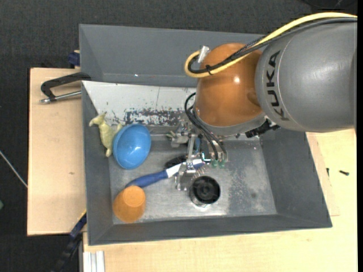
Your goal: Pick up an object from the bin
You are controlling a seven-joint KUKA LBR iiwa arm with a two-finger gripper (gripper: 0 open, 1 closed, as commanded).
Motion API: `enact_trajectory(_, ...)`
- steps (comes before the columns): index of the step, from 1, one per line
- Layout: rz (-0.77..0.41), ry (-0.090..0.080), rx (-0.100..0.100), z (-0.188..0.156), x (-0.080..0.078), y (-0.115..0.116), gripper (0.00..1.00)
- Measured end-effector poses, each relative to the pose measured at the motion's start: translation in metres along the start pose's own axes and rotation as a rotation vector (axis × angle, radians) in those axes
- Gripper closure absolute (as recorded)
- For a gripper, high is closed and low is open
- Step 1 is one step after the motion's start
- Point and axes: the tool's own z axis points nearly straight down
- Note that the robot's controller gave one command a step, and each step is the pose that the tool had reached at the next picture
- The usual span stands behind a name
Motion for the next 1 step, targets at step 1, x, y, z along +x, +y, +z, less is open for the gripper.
enact_trajectory(1,-0.018,-0.021,-0.003,0.1163,-0.0036,-0.0500,0.00)
